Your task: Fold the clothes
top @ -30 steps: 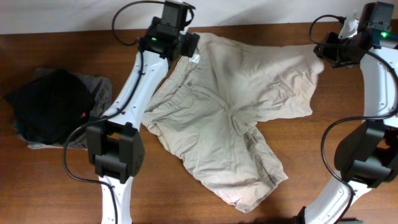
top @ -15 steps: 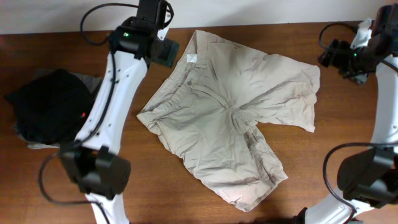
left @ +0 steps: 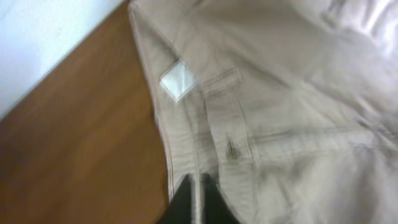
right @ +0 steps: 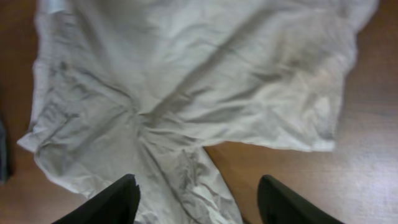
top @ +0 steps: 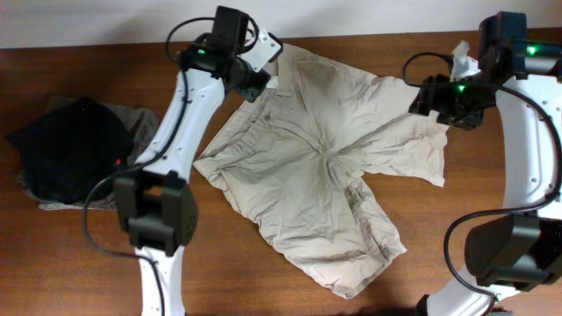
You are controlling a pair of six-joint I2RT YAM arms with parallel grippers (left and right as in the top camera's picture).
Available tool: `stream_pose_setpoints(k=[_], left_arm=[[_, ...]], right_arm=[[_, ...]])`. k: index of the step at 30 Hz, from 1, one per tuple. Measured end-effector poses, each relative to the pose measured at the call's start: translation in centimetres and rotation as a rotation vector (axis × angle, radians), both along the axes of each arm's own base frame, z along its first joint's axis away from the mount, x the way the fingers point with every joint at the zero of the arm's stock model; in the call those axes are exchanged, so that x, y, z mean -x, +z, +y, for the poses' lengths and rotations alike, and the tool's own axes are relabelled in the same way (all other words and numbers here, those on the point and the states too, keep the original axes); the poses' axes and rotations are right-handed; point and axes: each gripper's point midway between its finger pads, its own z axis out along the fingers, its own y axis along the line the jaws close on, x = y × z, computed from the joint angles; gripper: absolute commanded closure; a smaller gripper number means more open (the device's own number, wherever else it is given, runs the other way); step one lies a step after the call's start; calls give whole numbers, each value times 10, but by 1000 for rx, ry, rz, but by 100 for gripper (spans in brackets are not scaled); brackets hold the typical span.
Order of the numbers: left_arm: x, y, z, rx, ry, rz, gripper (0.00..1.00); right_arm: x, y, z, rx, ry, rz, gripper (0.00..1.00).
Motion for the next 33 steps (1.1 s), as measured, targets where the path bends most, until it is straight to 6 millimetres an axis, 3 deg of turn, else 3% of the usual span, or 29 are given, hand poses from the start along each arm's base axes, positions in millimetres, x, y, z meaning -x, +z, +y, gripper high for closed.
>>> stream_pose_setpoints(k=[2,5,13,18,20,26,30,33], left_arm=[[-24,-29,-18,33,-59,-41,100],[-39,-43,-36,80,-109,-85,100],[-37,-92,-86,139,-220,-62,100],[-26,-139,-98,115,-233,14,100],[-27,-151,-93,96,-198,31,100],[-28,-159,-71,46,-29,91,100],[-31,-164,-27,-24,234,144,100],[-37,-165,25,-34,482,187,100]], right_arm=[[-4,7,10,-17,44,-45,37],[-4,24,21,-19,85,-111,37],[18,89,36,1,131,-314,37],[28,107,37,11,136,-366,37],[29,108,37,11,138,-370,37],[29,109,38,10,138,-370,37],[29,109,38,10,138,-370,37],[29,109,38,10,139,-371,37]])
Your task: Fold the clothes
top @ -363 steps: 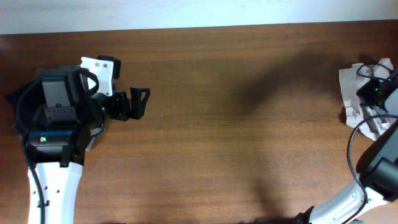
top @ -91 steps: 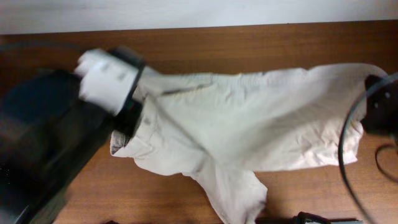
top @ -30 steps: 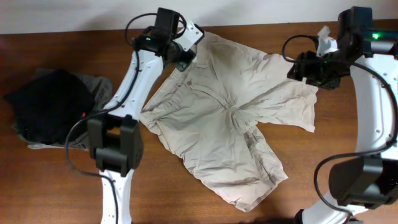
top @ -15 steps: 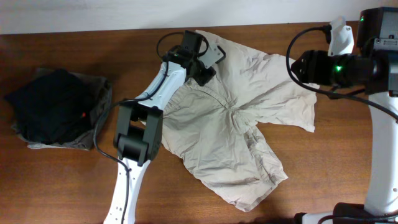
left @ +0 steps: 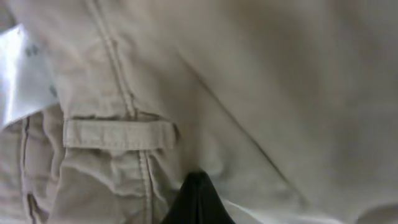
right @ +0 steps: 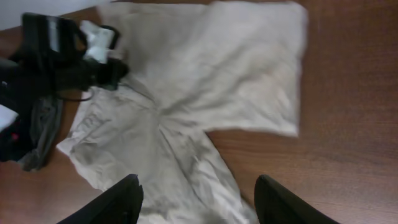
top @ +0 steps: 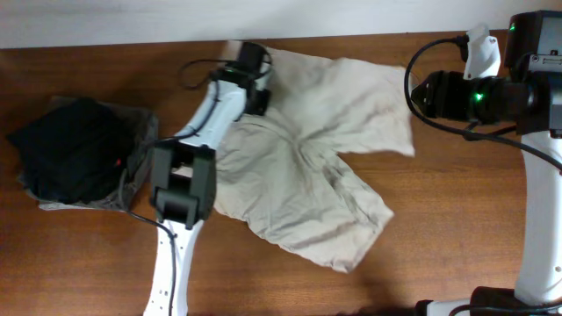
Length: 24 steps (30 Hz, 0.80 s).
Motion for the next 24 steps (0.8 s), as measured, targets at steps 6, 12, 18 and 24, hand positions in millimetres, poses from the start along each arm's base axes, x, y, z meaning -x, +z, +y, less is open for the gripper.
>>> stream_pose_setpoints(k=[6,12,18,24], left_arm=[[-7,-1,87,30,337,41,100],[5,4,110,-13,373,106,97],[11,36,101,-50,303,136,89],[11,89,93,-43,269,96,88]], right_arm=[[0,-1,-1,3,-4,3,37],[3,-24,0,-14,-23,116,25],[13,-86,18,-12,17,340,18],[23,-162,45,2,59,483,22]])
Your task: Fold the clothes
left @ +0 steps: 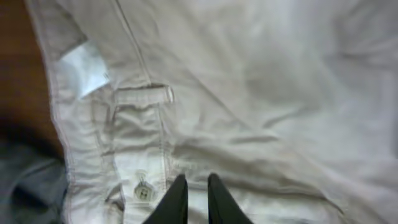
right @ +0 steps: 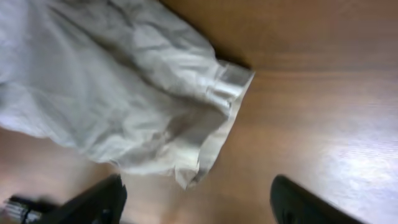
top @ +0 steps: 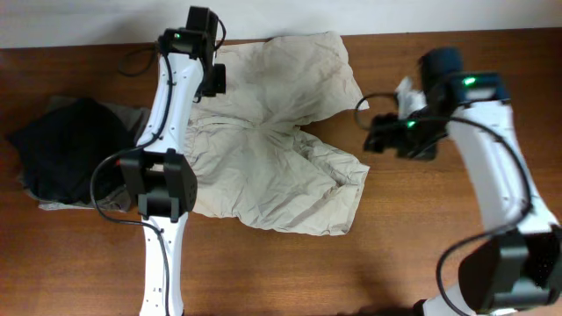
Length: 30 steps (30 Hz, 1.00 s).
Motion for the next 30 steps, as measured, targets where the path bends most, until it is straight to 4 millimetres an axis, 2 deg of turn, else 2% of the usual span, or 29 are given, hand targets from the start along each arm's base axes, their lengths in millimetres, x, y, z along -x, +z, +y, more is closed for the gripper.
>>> stream_pose_setpoints(k=[5,7,12,18,20,22,23,30], left_arm=[[30,-1,-5,-7,-55,121,88],[43,-3,-8,-10,-72,172,87],[61,-4,-20,-20,-112,236,87],[86,-10,-38,-25,-162,327,87],[93,-15,-43,-31,-181,358,87],[101,-22,-47,-36,-196,394,87],[105,-26,-47,-40,-199,413,87],[138,-58,-38,-71,-198,571,88]], right_arm=[[19,-62,4,2,-47,113,22],[22,-79,5,-2,-58,116,22],[10,-102,12,-50,-73,45,22],[2,-114,19,-105,-113,2,28],[0,-116,20,-117,-129,-9,32],[-5,-115,21,-127,-144,-25,40],[-9,-115,22,-134,-159,-35,45],[-17,-116,20,-138,-233,-45,47]])
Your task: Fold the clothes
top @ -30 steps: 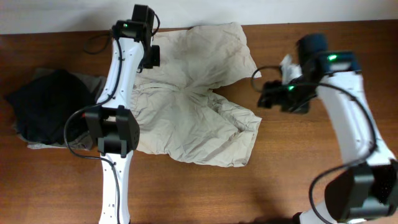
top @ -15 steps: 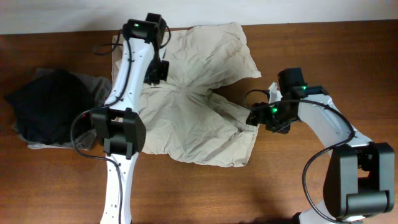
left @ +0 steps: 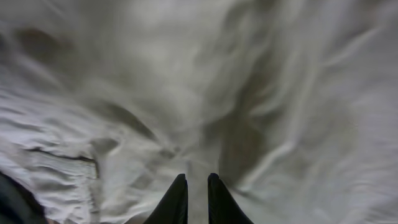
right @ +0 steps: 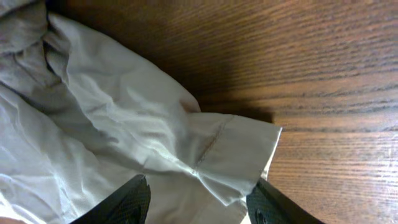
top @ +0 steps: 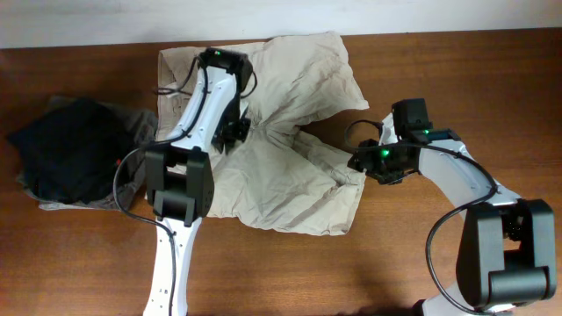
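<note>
Crumpled beige shorts (top: 290,189) lie on the wooden table (top: 457,70), with the waistband at the upper left and one leg bunched toward the right. My left gripper (top: 230,132) is low over the middle of the shorts. In the left wrist view its fingers (left: 180,190) stand almost together above blurred cloth, the left gripper (left: 196,186) holding nothing that I can make out. My right gripper (top: 358,164) is at the right leg's edge. It stands open (right: 199,202), with the leg's turned-up hem (right: 239,146) lying between its fingers.
A pile of dark clothes (top: 75,154) sits at the table's left side, close to the shorts. Bare wood (top: 439,254) extends to the right of and in front of the shorts. The table's back edge meets a white wall (top: 88,22).
My left gripper has moved from the waistband at the back down to the middle of the shorts. The waistband now spreads further to the left. My right gripper has dropped lower, its open fingers either side of the leg hem.
The shorts first lay spread wide, my left gripper at the waistband and my right one open over the right leg. They then lay further left and more bunched each time. Now my left gripper is mid-shorts and my right one is at the hem.
</note>
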You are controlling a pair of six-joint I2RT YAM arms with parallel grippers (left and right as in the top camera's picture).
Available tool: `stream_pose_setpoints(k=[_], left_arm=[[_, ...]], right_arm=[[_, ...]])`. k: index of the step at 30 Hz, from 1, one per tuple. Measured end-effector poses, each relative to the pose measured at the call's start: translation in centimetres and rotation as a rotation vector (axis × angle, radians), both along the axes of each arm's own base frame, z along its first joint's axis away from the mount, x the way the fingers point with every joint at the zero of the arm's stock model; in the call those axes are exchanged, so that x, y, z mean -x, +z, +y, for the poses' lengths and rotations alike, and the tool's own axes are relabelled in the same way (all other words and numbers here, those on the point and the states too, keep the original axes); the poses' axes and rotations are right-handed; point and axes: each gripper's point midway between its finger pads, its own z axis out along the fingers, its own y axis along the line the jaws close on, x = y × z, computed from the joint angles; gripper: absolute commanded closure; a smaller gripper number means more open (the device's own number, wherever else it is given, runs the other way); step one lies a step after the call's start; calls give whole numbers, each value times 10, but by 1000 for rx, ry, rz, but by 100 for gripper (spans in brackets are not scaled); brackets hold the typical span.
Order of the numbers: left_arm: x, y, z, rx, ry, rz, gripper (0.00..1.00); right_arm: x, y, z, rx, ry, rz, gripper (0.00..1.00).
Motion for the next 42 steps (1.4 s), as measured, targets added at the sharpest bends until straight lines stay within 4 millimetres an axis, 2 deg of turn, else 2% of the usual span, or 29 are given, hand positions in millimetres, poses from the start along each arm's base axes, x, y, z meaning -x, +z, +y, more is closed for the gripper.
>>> stream_pose_setpoints(k=[5,8,11,14,15,16,17,18,24,29,31,32,35,36,42], left_arm=[[16,-13,5,-21,0,70,88],[21,-18,6,-27,0,90,88],[22,-20,7,-28,0,91,88],[20,-21,6,-26,0,85,88],[20,-21,6,-25,0,83,88],[20,-21,6,-25,0,81,88],[19,-21,6,-25,0,81,88],[19,-21,6,-25,0,81,88],[20,-21,6,-25,0,81,88],[17,-22,5,-22,0,72,88],[16,-22,5,-20,0,67,88],[16,-22,5,-20,0,67,88],[16,-22,5,-20,0,67,88],[16,-23,5,-19,0,64,88],[15,-23,4,-18,0,60,88]], right_arm=[[-5,-8,-1,-1,-32,10,58],[-4,-12,-1,-3,-48,29,58],[10,-15,0,-18,-67,100,57],[9,-17,0,-21,-79,94,60],[5,-16,1,-23,-82,77,64],[1,-16,1,-25,-83,59,81],[-3,-14,1,-28,-85,42,93],[-8,-13,2,-30,-84,21,96],[-21,-9,-5,-39,-106,-27,96],[-42,6,-45,-34,-179,-84,96],[-54,17,-68,-31,-211,-131,92],[-55,19,-75,-28,-218,-140,82],[-57,20,-84,-17,-212,-159,44],[-58,21,-85,-12,-202,-172,39],[-53,22,-78,-31,-123,-180,35]])
